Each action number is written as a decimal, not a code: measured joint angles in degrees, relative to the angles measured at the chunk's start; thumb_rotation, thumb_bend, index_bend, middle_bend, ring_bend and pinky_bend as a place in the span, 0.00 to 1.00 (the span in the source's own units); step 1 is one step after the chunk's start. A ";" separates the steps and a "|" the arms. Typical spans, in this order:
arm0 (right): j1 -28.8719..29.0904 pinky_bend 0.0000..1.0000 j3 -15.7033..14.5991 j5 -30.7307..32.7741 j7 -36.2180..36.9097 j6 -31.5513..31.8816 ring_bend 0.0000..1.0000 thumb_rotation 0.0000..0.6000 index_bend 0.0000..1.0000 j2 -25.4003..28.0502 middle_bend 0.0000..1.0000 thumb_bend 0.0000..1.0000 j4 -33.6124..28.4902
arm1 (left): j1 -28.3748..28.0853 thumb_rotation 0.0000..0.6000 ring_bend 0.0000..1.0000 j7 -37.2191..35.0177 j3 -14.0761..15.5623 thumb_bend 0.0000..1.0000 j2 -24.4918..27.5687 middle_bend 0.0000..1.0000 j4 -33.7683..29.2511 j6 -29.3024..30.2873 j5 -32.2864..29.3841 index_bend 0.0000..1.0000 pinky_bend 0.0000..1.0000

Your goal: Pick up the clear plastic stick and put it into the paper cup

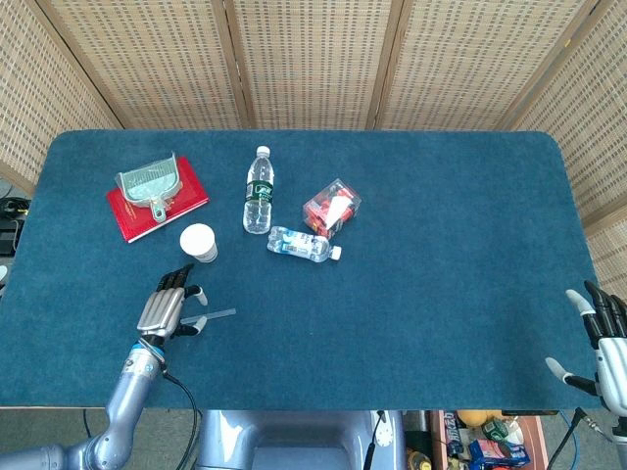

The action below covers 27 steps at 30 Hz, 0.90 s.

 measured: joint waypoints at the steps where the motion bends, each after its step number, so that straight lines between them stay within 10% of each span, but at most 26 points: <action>1: 0.01 0.00 -0.02 -0.03 -0.01 -0.02 0.00 1.00 0.00 0.00 0.00 0.00 -0.01 | -0.31 1.00 0.00 0.24 -0.06 0.34 -0.24 0.00 0.09 -0.11 -0.43 0.48 0.00; 27: 0.36 0.00 -0.07 0.53 0.08 -1.03 0.00 1.00 0.00 -0.09 0.00 0.00 0.19 | -5.47 1.00 0.00 5.47 0.50 0.34 -7.95 0.00 6.38 0.84 -6.51 0.49 0.00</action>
